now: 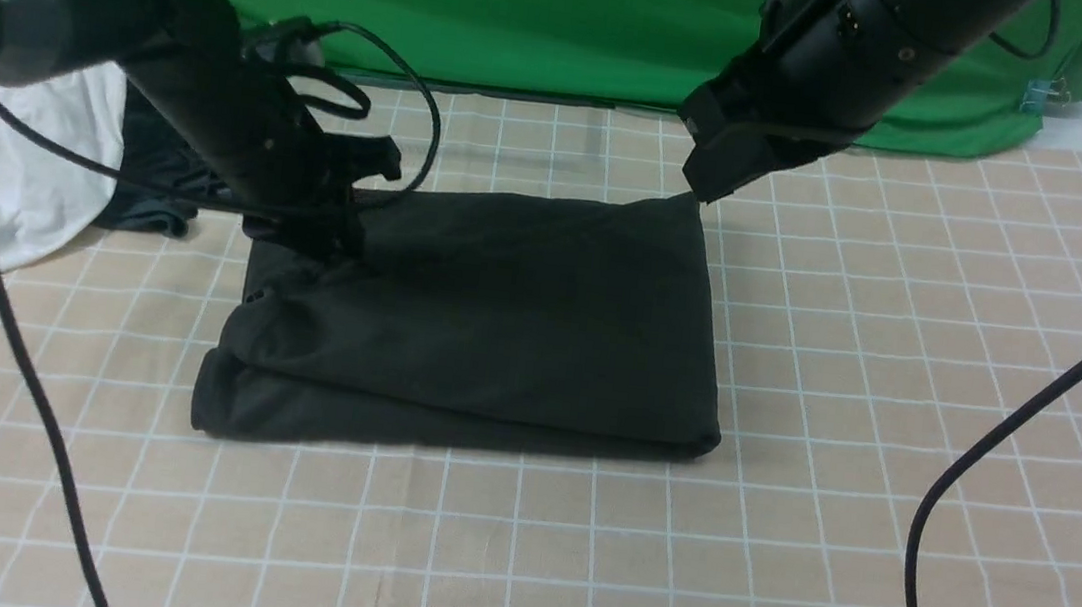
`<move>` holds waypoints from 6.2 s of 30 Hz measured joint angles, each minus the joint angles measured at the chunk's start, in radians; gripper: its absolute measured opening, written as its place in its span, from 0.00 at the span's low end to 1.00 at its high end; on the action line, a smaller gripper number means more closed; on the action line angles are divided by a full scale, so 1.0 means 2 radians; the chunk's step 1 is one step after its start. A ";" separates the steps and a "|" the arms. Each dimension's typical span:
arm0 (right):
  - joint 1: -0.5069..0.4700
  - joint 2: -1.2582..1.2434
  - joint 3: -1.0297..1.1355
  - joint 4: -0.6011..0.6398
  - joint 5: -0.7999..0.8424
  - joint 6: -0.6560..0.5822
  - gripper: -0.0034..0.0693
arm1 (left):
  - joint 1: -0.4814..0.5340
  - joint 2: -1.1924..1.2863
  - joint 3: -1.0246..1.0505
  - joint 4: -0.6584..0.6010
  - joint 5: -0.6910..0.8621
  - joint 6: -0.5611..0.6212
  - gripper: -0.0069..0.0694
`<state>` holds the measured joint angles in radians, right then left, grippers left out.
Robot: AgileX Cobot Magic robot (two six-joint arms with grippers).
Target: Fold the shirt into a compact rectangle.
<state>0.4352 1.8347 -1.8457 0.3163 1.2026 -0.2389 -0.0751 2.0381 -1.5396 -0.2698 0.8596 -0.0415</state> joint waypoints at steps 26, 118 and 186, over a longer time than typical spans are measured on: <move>0.000 0.000 0.000 0.000 -0.026 0.000 0.10 | 0.007 0.025 -0.005 -0.012 -0.066 0.037 0.38; 0.000 0.000 0.001 0.001 -0.069 0.000 0.10 | -0.039 0.010 -0.037 0.065 0.038 0.118 0.11; 0.000 0.000 0.001 0.001 -0.076 0.000 0.14 | -0.041 -0.031 -0.042 0.109 -0.001 0.108 0.17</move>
<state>0.4352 1.8347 -1.8428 0.3181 1.0510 -0.2396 -0.1569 1.9761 -1.6226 -0.0518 0.8577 0.1739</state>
